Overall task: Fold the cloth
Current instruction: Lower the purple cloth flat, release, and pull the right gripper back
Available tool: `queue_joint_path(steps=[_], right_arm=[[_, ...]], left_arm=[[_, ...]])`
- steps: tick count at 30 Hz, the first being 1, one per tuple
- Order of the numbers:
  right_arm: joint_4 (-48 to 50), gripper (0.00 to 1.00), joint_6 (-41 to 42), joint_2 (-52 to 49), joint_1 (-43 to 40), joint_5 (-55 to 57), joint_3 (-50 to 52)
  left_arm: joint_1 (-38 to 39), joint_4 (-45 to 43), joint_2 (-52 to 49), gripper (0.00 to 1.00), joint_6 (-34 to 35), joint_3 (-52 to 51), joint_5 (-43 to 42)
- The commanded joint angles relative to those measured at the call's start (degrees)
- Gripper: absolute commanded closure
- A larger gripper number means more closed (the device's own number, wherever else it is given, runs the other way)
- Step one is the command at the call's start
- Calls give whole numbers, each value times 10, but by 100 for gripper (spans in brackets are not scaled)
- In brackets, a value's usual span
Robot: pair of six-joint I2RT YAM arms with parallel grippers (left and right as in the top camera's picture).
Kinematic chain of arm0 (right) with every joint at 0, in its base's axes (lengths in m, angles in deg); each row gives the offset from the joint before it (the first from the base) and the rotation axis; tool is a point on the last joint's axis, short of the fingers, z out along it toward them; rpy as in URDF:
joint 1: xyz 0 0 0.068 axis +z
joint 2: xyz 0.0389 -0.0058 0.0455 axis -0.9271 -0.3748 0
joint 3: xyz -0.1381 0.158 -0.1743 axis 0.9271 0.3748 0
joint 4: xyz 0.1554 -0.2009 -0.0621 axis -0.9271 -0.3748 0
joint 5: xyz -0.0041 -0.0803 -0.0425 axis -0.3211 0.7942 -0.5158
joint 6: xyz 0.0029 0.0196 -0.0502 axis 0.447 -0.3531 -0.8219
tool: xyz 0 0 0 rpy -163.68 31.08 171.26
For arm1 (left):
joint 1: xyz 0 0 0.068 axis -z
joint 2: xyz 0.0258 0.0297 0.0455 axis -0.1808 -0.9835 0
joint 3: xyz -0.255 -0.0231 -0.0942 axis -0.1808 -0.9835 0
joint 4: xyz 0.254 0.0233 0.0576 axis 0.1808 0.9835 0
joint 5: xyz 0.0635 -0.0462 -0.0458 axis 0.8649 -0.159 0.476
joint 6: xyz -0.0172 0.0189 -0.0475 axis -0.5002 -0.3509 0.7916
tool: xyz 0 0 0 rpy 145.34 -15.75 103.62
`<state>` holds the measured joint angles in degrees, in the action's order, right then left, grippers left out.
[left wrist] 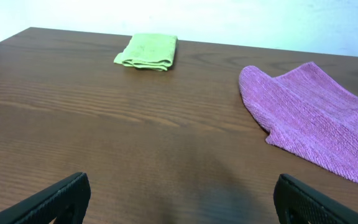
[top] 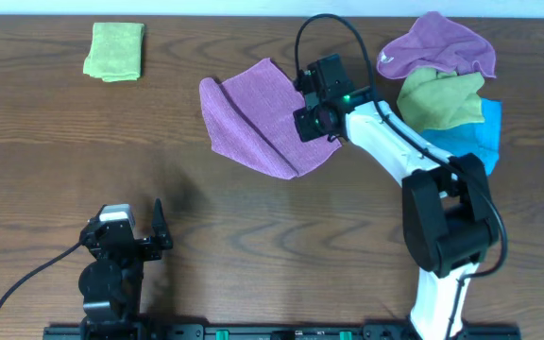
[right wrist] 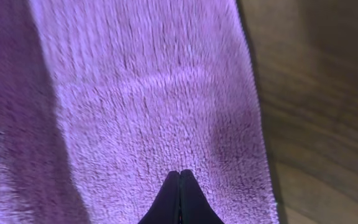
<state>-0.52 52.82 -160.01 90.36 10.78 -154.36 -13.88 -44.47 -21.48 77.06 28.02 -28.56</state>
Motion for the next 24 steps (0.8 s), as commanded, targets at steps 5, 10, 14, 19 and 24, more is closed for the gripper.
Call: queue_joint_path(steps=[5, 10, 14, 19, 24], right_arm=[[4, 99, -15, -45, 5, 14, 3], [0, 99, -15, -64, 5, 49, 3], [-30, 99, -15, -67, 5, 91, 3], [-118, 99, 40, -67, 3, 142, 3], [-227, 99, 130, -67, -4, 149, 3]], left_arm=[[3, 7, 3, 5, -8, -13, 5], [3, 7, 3, 5, -8, -13, 5], [3, 7, 3, 5, -8, -13, 5], [3, 7, 3, 5, -8, -13, 5], [3, 7, 3, 5, -8, -13, 5]])
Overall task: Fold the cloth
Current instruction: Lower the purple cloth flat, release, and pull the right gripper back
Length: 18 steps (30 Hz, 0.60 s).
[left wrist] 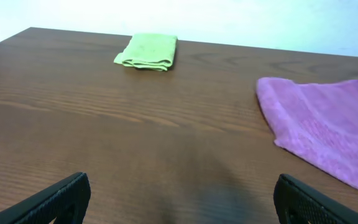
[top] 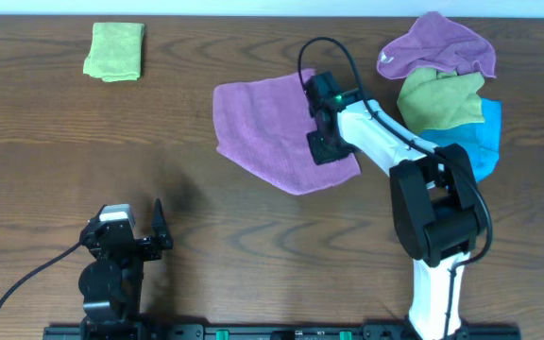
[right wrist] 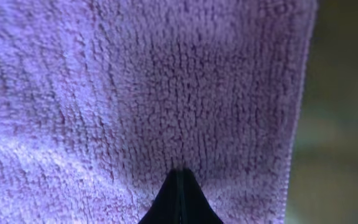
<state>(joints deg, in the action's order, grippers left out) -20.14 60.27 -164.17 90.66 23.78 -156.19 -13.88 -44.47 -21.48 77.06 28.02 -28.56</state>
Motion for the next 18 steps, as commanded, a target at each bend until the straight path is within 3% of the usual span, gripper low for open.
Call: queue_joint_path(steps=[1, 7, 18], right_arm=[[-41, 99, 57, -25, -9, 21, 21], [-94, 99, 94, -25, -21, 75, 21], [-85, 99, 95, -1, -24, 73, 3]], left_arm=[[3, 7, 3, 5, -8, -13, 5], [3, 7, 3, 5, -8, -13, 5], [3, 7, 3, 5, -8, -13, 5]])
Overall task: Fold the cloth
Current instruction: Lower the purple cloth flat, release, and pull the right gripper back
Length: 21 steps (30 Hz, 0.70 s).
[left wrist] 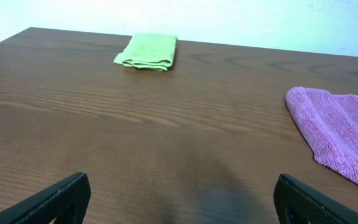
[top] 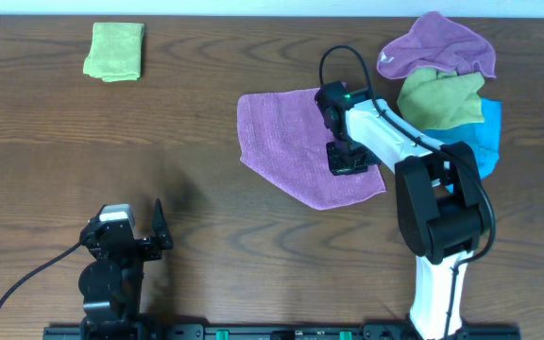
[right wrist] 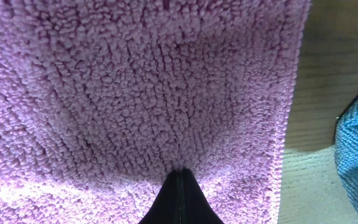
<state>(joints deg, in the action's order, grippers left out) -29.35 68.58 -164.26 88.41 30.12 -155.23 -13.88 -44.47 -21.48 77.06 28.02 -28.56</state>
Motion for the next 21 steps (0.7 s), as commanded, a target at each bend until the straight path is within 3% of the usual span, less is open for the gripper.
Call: queue_joint_path(steps=[1, 7, 10, 11, 13, 14, 21], right_arm=[[7, 99, 12, 7, -2, 10, -11], [7, 98, 8, 81, -1, 9, -45], [7, 65, 1, 123, -1, 8, -56], [7, 59, -3, 134, -1, 8, -58], [8, 30, -18, 169, -1, 8, -61], [9, 25, -21, 184, -1, 8, -61], [-13, 21, -89, 343, 0, -64, -60]], left_arm=[[3, 7, 3, 5, -8, -13, 5], [3, 7, 3, 5, -8, -13, 5], [3, 7, 3, 5, -8, -13, 5], [3, 8, 3, 5, -8, -13, 5], [3, 7, 3, 5, -8, -13, 5], [3, 7, 3, 5, -8, -13, 5], [3, 14, 3, 5, -12, -11, 26]])
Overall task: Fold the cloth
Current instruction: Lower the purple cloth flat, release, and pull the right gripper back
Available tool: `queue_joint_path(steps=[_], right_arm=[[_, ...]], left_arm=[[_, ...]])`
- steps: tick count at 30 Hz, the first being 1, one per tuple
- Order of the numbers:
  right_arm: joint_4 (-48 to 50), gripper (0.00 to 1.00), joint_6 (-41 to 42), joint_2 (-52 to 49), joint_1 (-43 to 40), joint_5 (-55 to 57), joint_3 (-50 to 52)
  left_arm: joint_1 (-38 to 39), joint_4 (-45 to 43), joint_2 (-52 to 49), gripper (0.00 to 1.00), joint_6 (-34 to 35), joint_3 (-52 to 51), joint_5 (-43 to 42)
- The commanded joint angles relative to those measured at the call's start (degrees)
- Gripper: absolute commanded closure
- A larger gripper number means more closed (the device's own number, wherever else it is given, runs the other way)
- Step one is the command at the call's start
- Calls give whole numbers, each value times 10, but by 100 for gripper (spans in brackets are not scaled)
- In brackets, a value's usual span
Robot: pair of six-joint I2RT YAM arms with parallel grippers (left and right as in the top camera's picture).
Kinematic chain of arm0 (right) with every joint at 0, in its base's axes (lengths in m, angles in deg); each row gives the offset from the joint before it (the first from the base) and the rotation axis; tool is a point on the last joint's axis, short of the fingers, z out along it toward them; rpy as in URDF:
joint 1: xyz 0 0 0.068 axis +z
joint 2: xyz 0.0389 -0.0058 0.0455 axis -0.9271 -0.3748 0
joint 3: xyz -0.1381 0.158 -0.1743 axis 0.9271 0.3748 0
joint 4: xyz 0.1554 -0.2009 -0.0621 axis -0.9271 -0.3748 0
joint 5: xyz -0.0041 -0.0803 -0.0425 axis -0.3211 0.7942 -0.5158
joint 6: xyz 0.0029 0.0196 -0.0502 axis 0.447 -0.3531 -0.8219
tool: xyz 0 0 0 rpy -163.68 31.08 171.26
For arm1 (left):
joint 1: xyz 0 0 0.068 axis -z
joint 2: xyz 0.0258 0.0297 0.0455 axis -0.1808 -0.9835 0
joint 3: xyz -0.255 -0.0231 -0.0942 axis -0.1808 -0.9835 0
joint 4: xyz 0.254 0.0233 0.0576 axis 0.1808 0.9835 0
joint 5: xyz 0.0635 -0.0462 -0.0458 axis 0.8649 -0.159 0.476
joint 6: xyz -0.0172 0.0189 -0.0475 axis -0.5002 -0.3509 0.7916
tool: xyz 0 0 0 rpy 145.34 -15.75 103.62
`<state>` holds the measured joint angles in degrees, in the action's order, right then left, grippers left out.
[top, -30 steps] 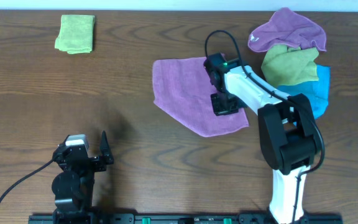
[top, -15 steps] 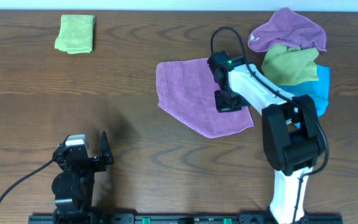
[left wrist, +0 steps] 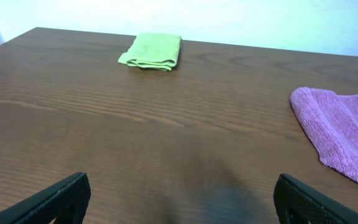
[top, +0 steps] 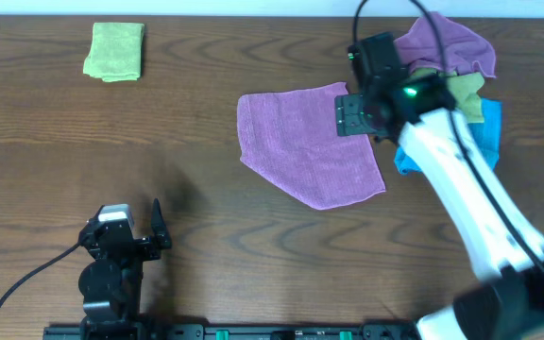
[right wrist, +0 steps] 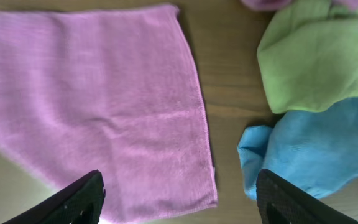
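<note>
The purple cloth [top: 310, 142] lies spread flat in one layer on the table [top: 206, 189], right of centre. The right wrist view shows it from above [right wrist: 98, 106]. My right gripper [top: 355, 115] hangs above the cloth's upper right edge. It is open [right wrist: 182, 208], fingers wide apart, holding nothing. My left gripper [top: 156, 229] rests near the front left. It is also open [left wrist: 179, 202], over bare wood, with the cloth's left corner [left wrist: 340, 134] far to its right.
A loose pile sits at the back right: a purple cloth [top: 437, 42], a green cloth [top: 437, 94] and a blue cloth [top: 487, 132], close to the spread cloth's right edge. A folded green cloth [top: 114, 50] lies at the back left.
My right gripper was shut on the purple cloth, down against it. Now it is open and raised above the cloth's upper right part. The cloth lies flat in the same place.
At first my right gripper was shut on the purple cloth, which lay near the table's centre with its left side doubled over. At each later moment the cloth lay further right and flatter. Now it is let go, spread out beside the pile. The left arm stayed put.
</note>
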<state>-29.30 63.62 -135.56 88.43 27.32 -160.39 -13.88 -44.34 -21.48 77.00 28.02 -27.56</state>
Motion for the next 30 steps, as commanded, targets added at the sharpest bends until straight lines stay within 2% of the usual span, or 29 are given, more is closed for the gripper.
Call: queue_joint_path(steps=[1, 8, 11, 12, 14, 15, 19, 23, 26, 28, 30], right_arm=[[-28, 20, -42, 78, 3, -37, -9], [-100, 18, -44, 238, 31, -35, 36], [-116, 19, -44, 299, 35, -35, 84], [-124, 18, -44, 318, 35, -35, 101], [-144, 18, -44, 353, 35, -35, 125], [-155, 18, -44, 368, 35, -35, 130], [-171, 16, -60, 405, 35, -35, 131], [-173, 16, -63, 408, 35, -42, 131], [-174, 16, -63, 407, 35, -41, 131], [-170, 16, -63, 405, 35, -41, 131], [-162, 16, -63, 402, 35, -41, 131]], left_arm=[[3, 12, 3, 5, -12, -11, 16], [3, -7, 3, 5, -12, -11, 24], [3, -42, 3, 5, 65, -11, -54], [3, -45, 3, 5, 109, -11, -93], [3, -45, 3, 4, 244, -11, -199], [3, -48, 3, 5, 276, -11, -228], [3, -67, 3, 5, 316, -11, -265], [3, -106, 3, 5, 321, -11, -275], [3, -139, 3, 5, 379, -12, -283], [7, -138, 0, 5, 384, -14, -285], [14, -140, -18, 5, 436, -20, -269]])
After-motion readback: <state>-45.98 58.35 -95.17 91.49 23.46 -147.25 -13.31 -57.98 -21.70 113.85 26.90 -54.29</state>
